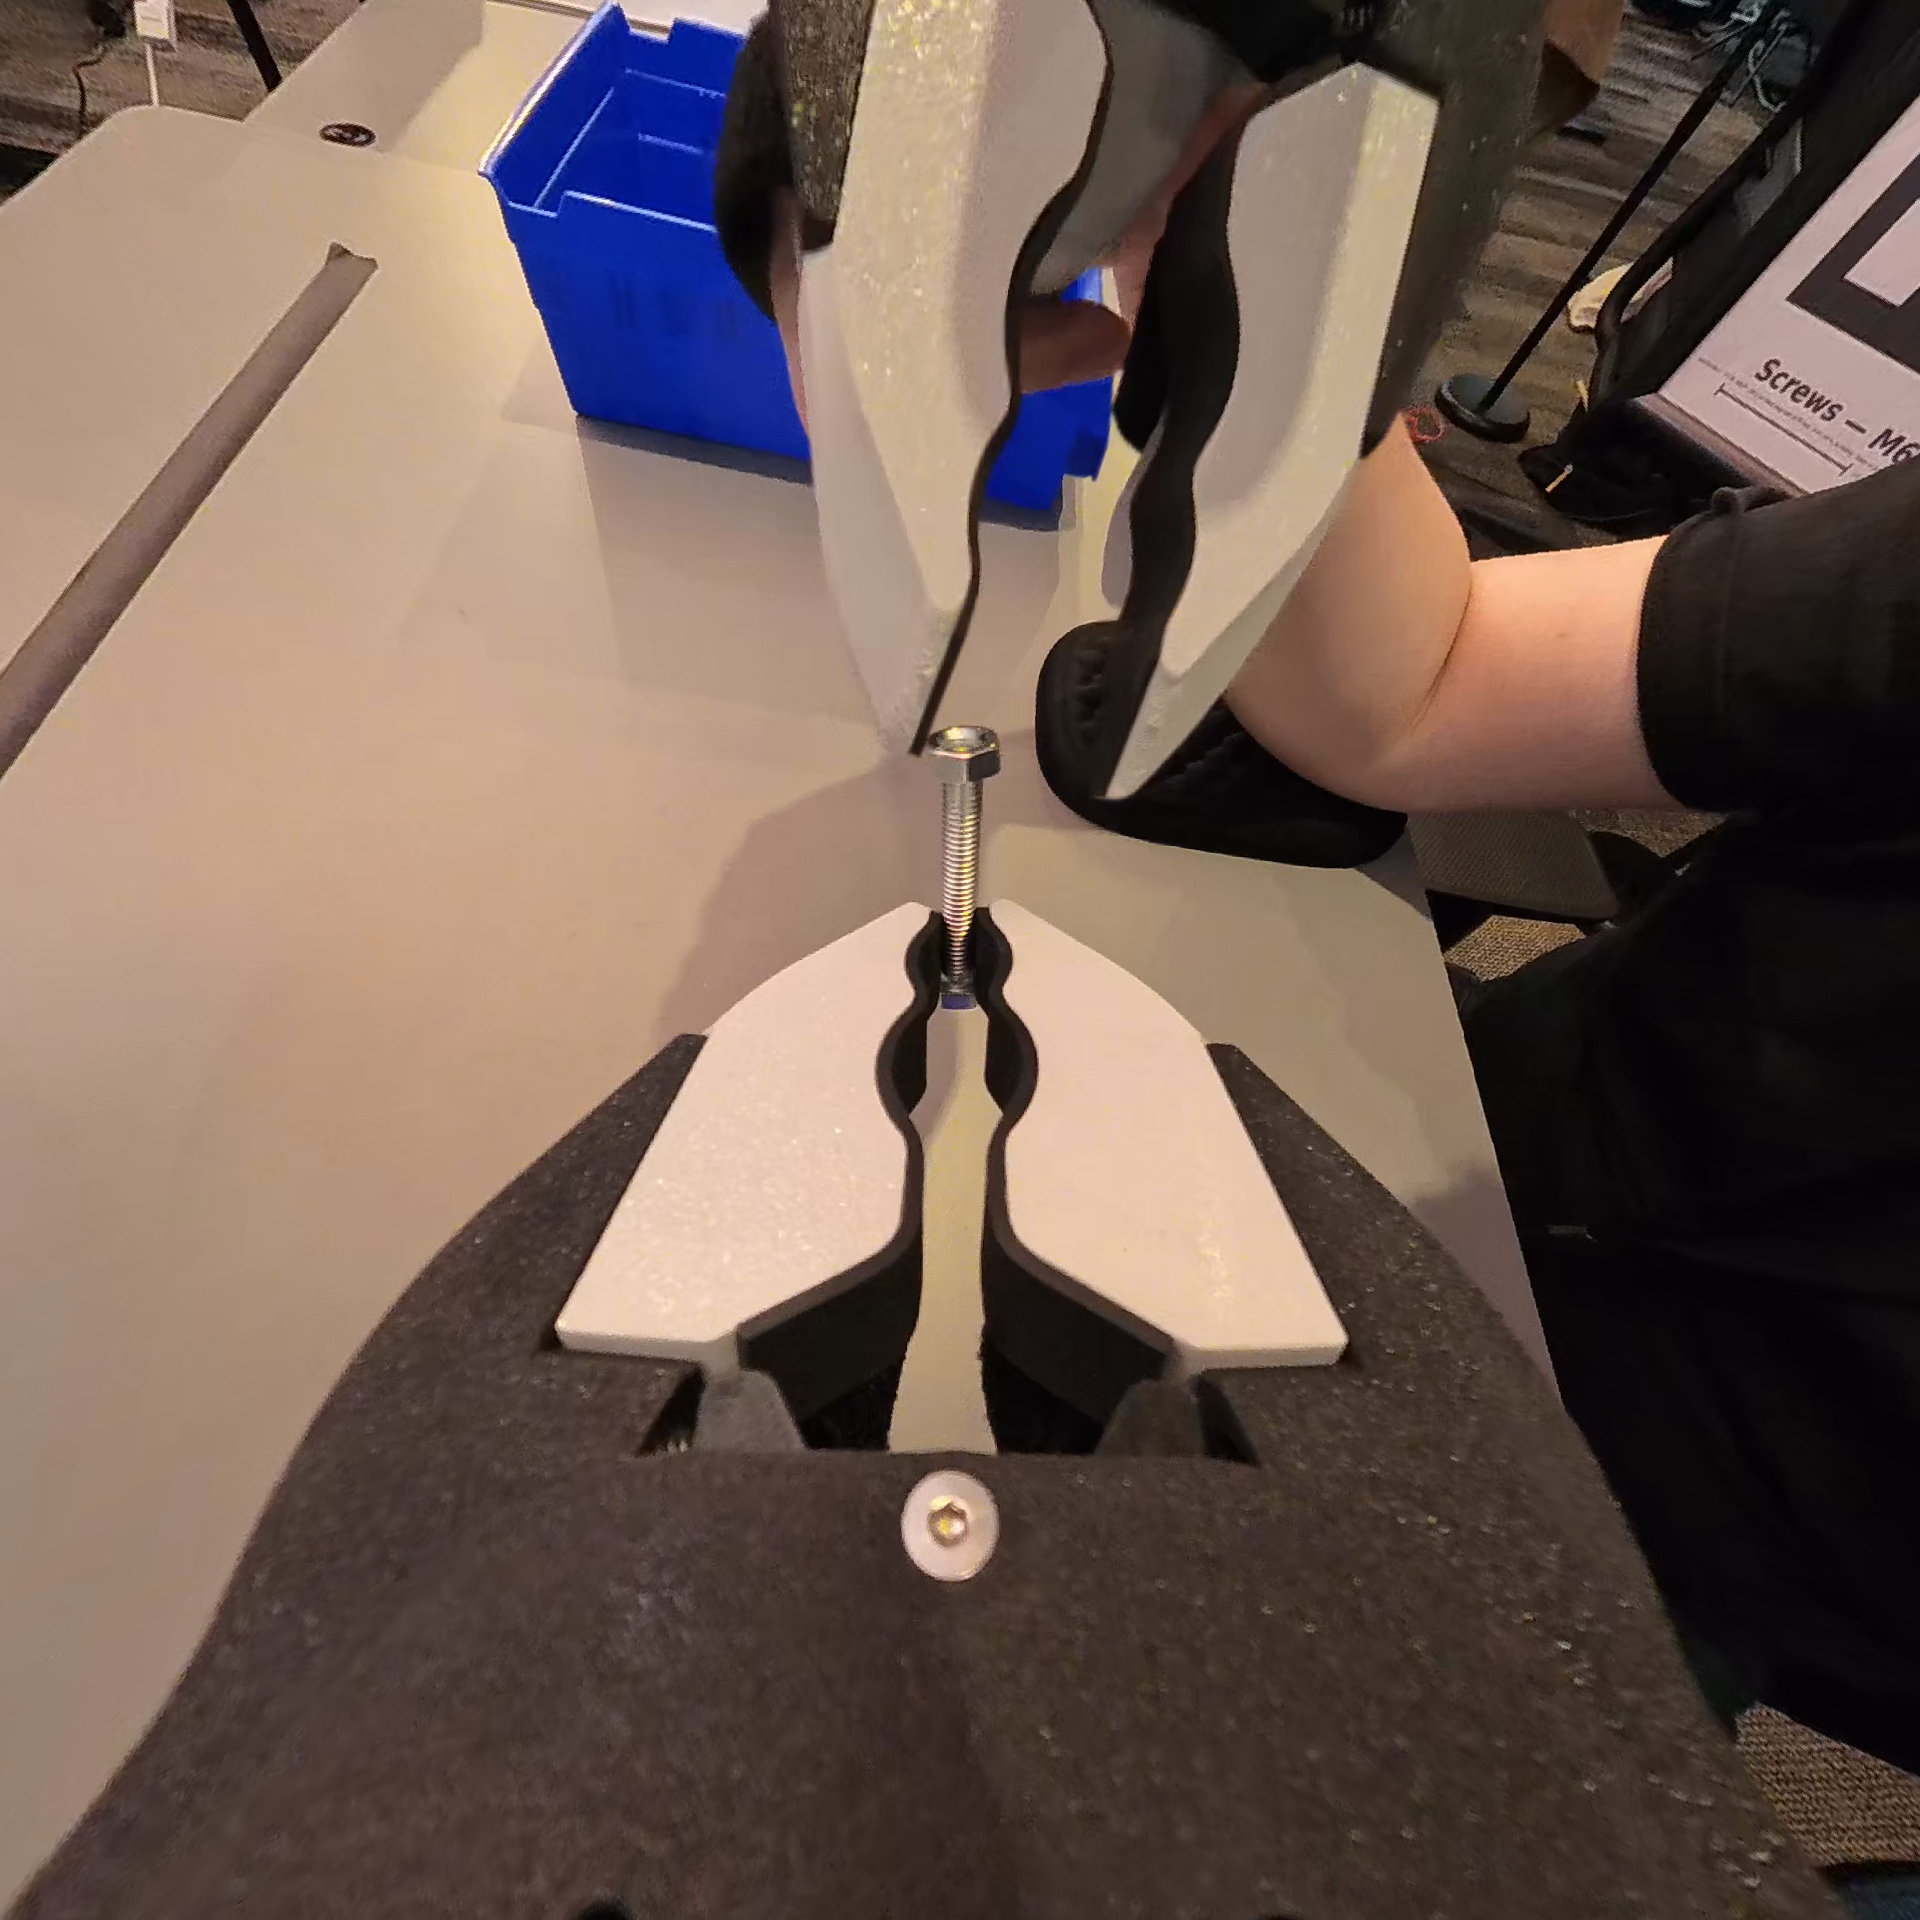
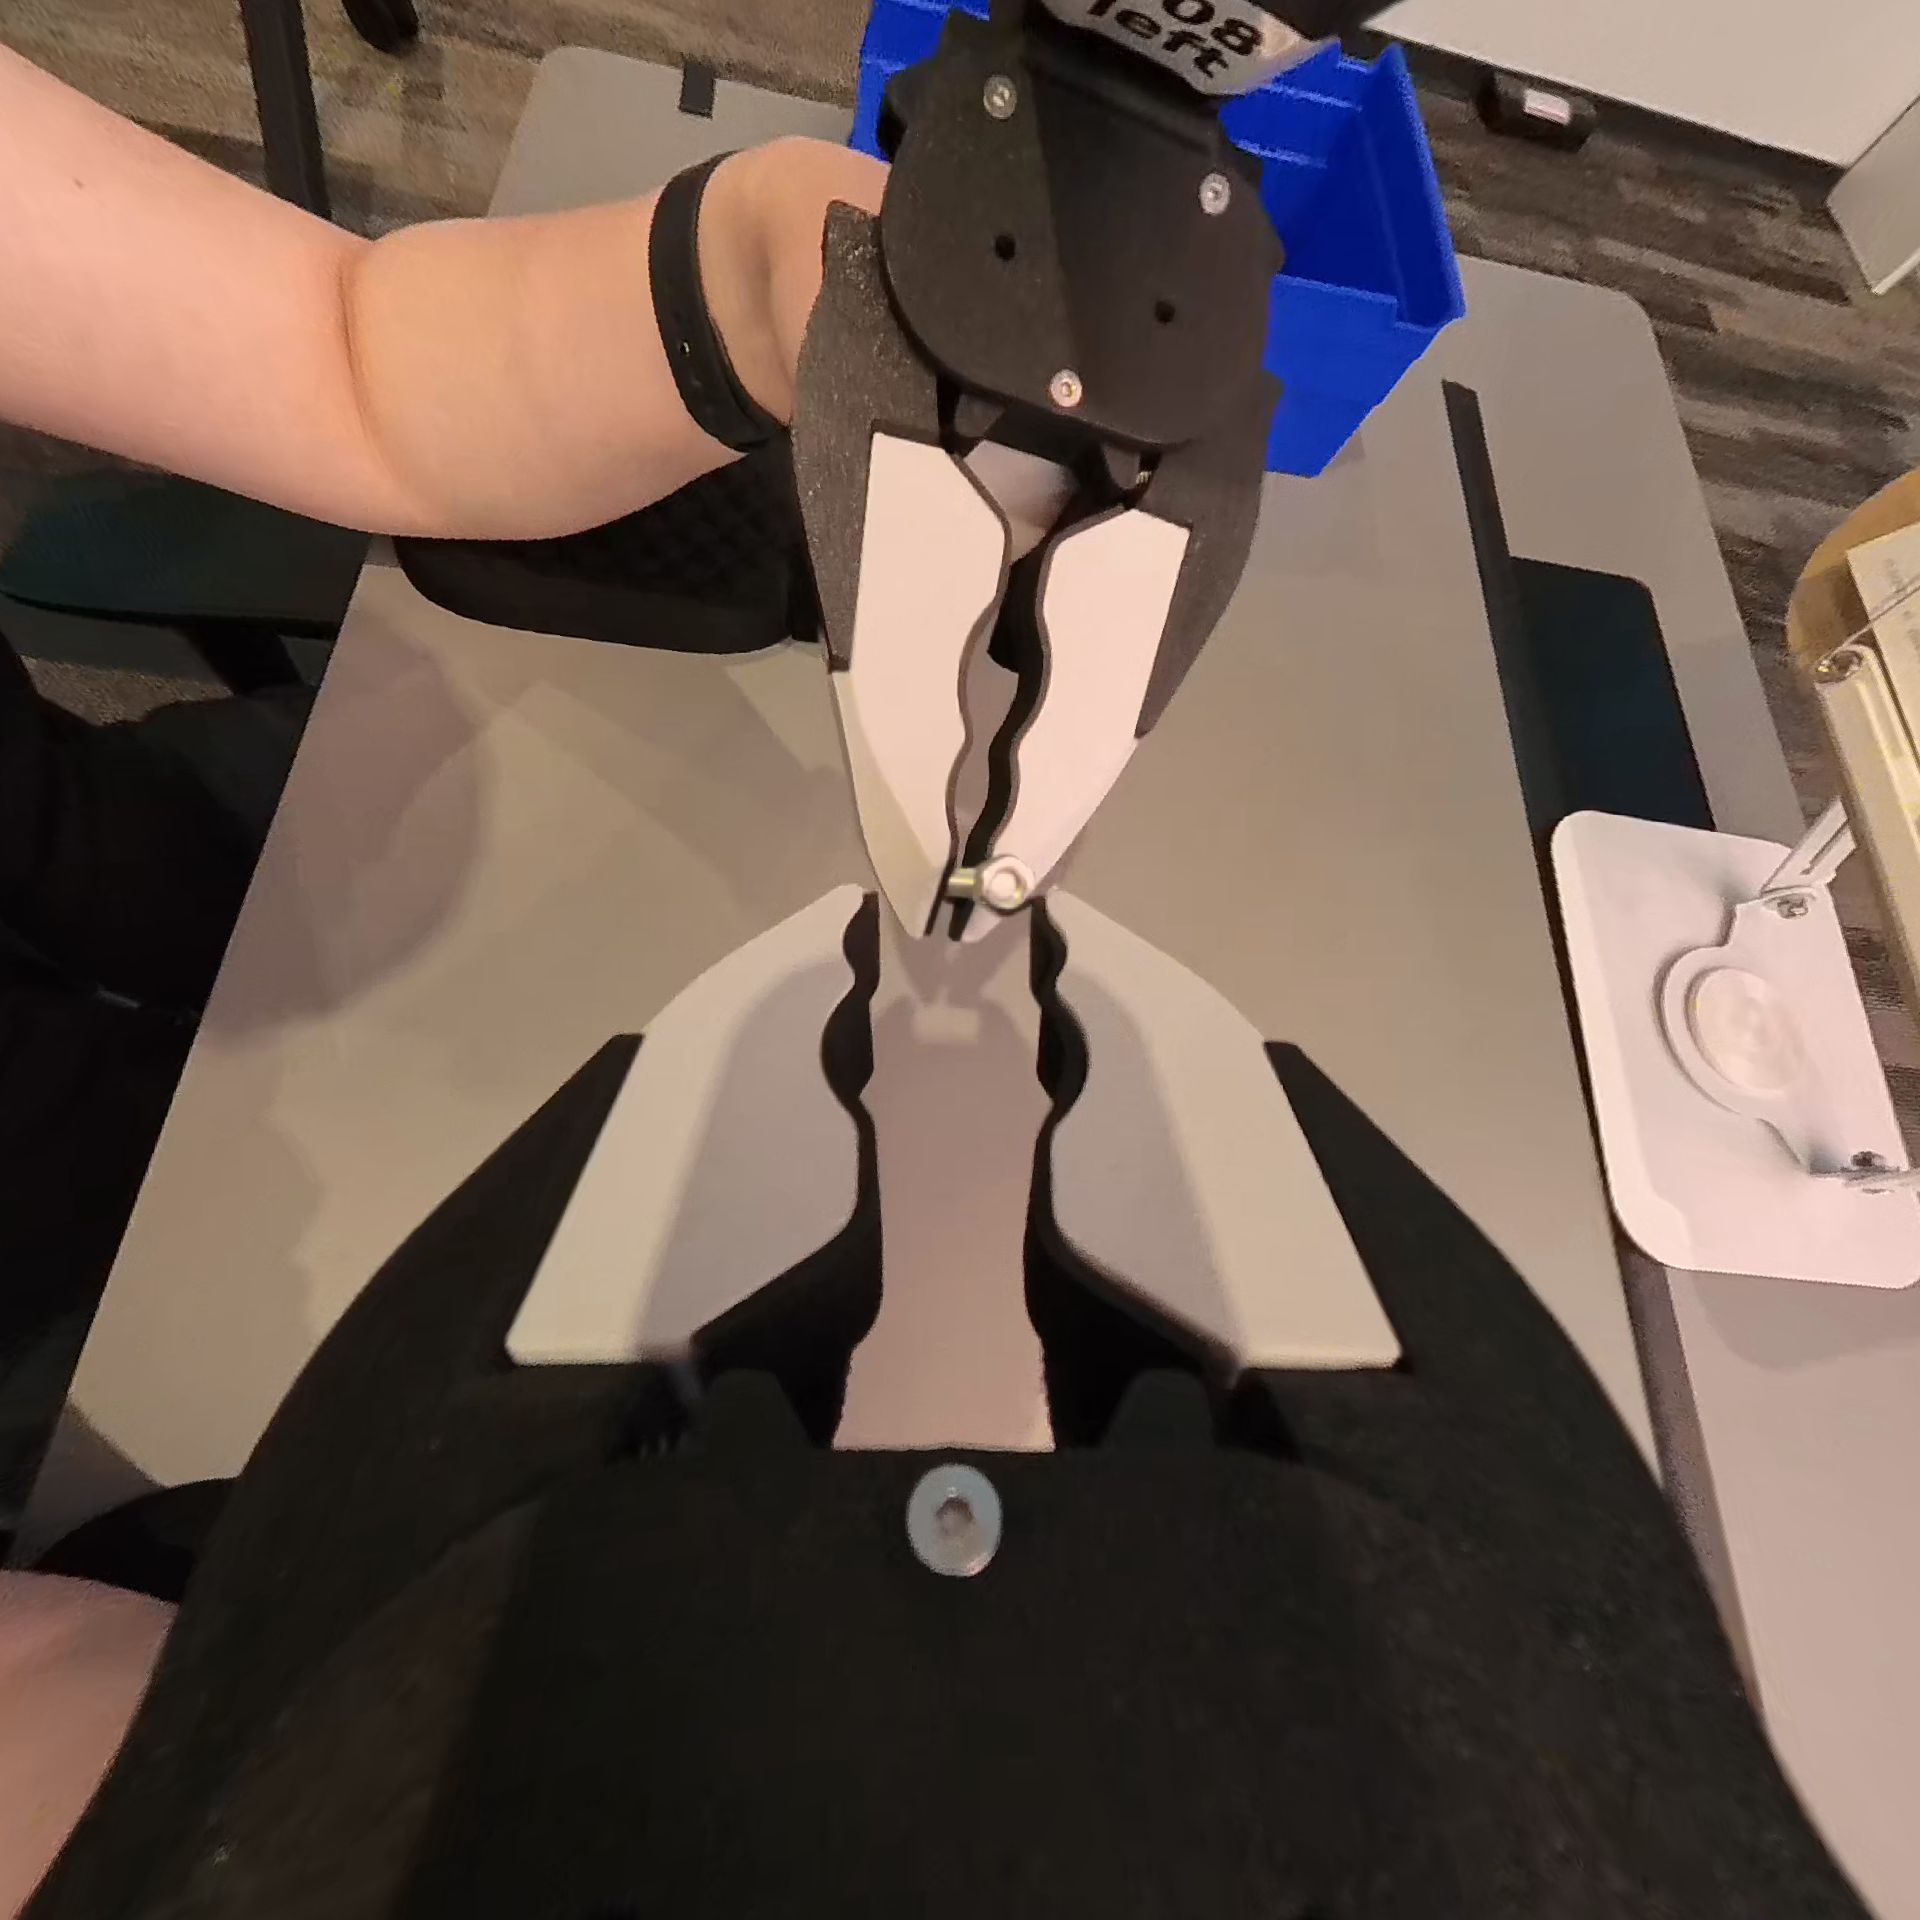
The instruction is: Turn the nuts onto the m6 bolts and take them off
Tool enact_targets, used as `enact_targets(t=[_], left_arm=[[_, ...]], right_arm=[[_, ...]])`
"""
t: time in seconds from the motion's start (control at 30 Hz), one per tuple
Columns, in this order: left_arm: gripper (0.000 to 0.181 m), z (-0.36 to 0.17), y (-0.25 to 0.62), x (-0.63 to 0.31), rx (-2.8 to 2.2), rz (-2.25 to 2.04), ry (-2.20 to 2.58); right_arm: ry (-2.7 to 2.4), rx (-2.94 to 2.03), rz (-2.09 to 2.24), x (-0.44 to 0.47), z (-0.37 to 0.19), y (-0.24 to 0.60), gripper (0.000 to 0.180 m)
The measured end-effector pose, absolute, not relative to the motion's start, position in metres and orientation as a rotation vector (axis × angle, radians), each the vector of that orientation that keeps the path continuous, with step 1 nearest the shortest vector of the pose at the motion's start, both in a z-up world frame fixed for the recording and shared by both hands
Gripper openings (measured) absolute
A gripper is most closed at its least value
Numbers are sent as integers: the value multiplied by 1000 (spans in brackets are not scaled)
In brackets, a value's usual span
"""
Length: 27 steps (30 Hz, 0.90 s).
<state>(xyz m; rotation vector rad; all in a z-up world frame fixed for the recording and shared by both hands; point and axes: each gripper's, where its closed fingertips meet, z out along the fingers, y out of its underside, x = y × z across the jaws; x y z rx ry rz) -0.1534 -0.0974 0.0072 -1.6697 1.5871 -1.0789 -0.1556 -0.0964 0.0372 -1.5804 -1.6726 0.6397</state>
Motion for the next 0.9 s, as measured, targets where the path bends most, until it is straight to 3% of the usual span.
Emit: enact_targets(t=[0.27, 0.43, 0.57, 0.9], left_arm=[[5, 4, -99, -151, -1676, -1069, 1601], [5, 4, -97, -153, -1679, -1069, 1595], [5, 6, -100, -151, -1663, -1087, 1600], [5, 9, -101, -151, -1654, -1089, 1601]], right_arm=[[-1679, -1529, 681, -165, 42, -101, 31], [-1680, -1543, 746, -159, 45, -107, 17], [-1621, -1554, 703, -155, 48, -96, 26], [-1681, -1508, 733, -162, 38, -96, 26]])
